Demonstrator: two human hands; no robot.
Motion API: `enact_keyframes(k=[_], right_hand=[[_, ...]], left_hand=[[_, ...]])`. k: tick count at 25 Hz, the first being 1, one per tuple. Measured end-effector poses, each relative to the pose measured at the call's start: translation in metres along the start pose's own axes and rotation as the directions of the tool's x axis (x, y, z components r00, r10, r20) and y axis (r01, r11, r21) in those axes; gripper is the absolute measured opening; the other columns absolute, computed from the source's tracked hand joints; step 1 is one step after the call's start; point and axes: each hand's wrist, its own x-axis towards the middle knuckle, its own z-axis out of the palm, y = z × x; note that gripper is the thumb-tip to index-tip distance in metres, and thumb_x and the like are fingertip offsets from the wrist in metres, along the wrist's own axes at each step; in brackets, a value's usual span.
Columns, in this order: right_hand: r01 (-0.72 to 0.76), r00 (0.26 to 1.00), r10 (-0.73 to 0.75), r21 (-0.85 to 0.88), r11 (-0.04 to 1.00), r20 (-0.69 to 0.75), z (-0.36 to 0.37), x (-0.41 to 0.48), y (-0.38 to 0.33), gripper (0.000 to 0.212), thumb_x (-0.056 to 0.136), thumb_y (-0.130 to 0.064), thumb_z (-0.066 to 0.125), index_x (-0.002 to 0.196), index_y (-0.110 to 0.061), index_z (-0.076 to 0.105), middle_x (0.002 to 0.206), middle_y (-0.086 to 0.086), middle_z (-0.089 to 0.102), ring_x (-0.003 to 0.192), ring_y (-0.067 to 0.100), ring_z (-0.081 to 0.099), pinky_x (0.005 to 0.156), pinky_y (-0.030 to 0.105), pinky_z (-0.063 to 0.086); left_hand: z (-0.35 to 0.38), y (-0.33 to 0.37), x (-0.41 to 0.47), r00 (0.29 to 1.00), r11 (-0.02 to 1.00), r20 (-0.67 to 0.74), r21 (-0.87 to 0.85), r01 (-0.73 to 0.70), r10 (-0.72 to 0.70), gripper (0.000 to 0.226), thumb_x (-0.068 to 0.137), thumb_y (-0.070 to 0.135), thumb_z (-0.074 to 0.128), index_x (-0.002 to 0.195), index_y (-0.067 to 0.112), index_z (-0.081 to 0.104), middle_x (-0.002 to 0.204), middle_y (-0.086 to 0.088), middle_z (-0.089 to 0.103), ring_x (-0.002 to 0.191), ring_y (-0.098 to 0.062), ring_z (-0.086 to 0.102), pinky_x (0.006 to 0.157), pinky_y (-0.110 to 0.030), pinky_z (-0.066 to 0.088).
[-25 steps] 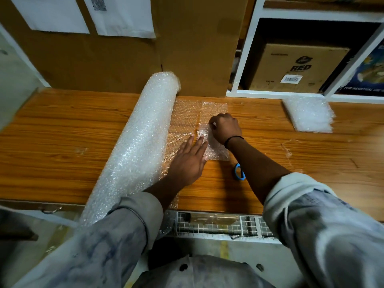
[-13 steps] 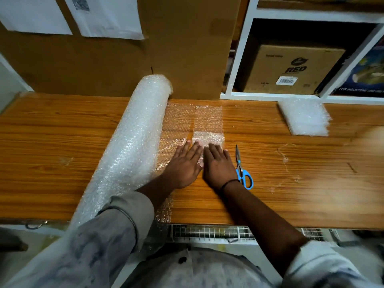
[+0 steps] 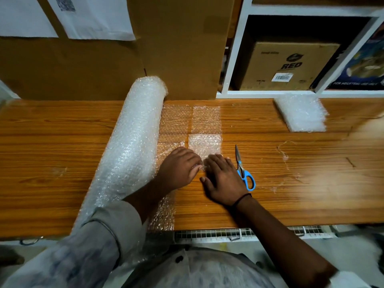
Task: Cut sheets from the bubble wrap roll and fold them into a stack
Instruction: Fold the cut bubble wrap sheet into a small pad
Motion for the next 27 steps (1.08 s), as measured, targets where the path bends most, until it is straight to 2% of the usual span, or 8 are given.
enact_keyframes(k=[4,8,10,12,16,19,22,27], right_hand=[[0.006,0.993,-0.013,-0.060,0.998,-0.121,-0.006,0.007,-0.003,0.050,0.089,-0.029,0.050,0.133,-0.010,0.061,0.129,0.013,0.068,0.129,0.035,0.059,0.118,0.055,0.033],[-0.028,0.987,0.010,-0.109,0.994,-0.162,-0.020,0.014,-0.013,0.037,0.082,-0.026,0.062,0.117,-0.015,0.064,0.097,0.008,0.073,0.098,0.032,0.068,0.110,0.052,0.039],[-0.030,0.979,0.011,-0.094,0.995,-0.202,-0.024,0.019,-0.017,0.033,0.085,-0.028,0.061,0.115,-0.014,0.065,0.093,0.008,0.073,0.094,0.034,0.067,0.103,0.050,0.043],[-0.031,0.973,0.017,-0.058,0.998,-0.228,-0.028,0.022,-0.020,0.040,0.087,-0.033,0.050,0.117,-0.012,0.067,0.093,0.009,0.074,0.092,0.036,0.066,0.096,0.049,0.045],[-0.083,0.964,0.076,-0.016,0.996,-0.255,-0.030,0.029,-0.021,0.039,0.086,-0.024,0.050,0.122,-0.015,0.065,0.094,0.010,0.073,0.096,0.037,0.065,0.092,0.048,0.044],[-0.104,0.952,0.093,-0.025,0.994,-0.292,-0.034,0.040,-0.022,0.036,0.087,-0.016,0.056,0.122,-0.015,0.063,0.093,0.009,0.074,0.094,0.037,0.066,0.087,0.049,0.048],[-0.133,0.946,0.124,-0.011,0.991,-0.301,-0.044,0.062,-0.013,0.036,0.088,-0.010,0.060,0.123,-0.016,0.062,0.092,0.008,0.074,0.093,0.037,0.066,0.083,0.046,0.049],[-0.212,0.955,0.200,-0.033,0.977,-0.217,-0.067,0.126,0.021,0.036,0.094,-0.012,0.059,0.129,-0.016,0.061,0.103,0.019,0.072,0.102,0.040,0.065,0.090,0.046,0.048]], left_hand=[[-0.013,0.003,0.006,0.997,0.999,-0.071,-0.046,0.022,-0.025,0.016,0.098,0.030,0.059,0.102,0.021,0.071,0.094,0.003,0.074,0.093,-0.021,0.068,0.084,-0.038,0.050],[-0.024,0.002,0.012,0.990,0.998,-0.137,-0.052,0.018,-0.025,0.015,0.097,0.034,0.064,0.104,0.023,0.071,0.088,0.004,0.074,0.085,-0.021,0.066,0.075,-0.037,0.047],[-0.028,-0.003,0.013,0.991,0.996,-0.111,-0.066,0.063,-0.070,0.027,0.095,0.047,0.065,0.112,0.026,0.070,0.089,0.004,0.074,0.088,-0.020,0.066,0.078,-0.037,0.046],[-0.031,-0.009,0.012,0.994,0.993,-0.054,-0.067,0.092,-0.096,0.042,0.091,0.058,0.066,0.121,0.029,0.066,0.091,0.003,0.073,0.094,-0.019,0.064,0.081,-0.037,0.046],[-0.035,-0.021,0.011,0.997,0.994,-0.046,-0.100,0.051,-0.055,0.045,0.087,0.040,0.074,0.129,0.027,0.063,0.093,0.001,0.071,0.096,-0.024,0.064,0.081,-0.038,0.047],[-0.036,-0.022,0.020,0.991,0.981,-0.030,-0.151,0.125,-0.131,0.054,0.089,0.038,0.072,0.140,0.028,0.055,0.114,0.001,0.072,0.109,-0.023,0.061,0.091,-0.039,0.045],[-0.032,-0.027,0.037,0.978,0.976,-0.057,-0.099,0.196,-0.203,0.061,0.092,0.042,0.068,0.147,0.025,0.048,0.139,0.001,0.060,0.127,-0.023,0.052,0.101,-0.042,0.044],[-0.019,-0.039,0.070,0.952,0.953,-0.049,-0.011,0.301,-0.302,0.069,0.095,0.049,0.062,0.154,0.022,0.040,0.161,-0.002,0.039,0.150,-0.028,0.030,0.119,-0.044,0.029]])
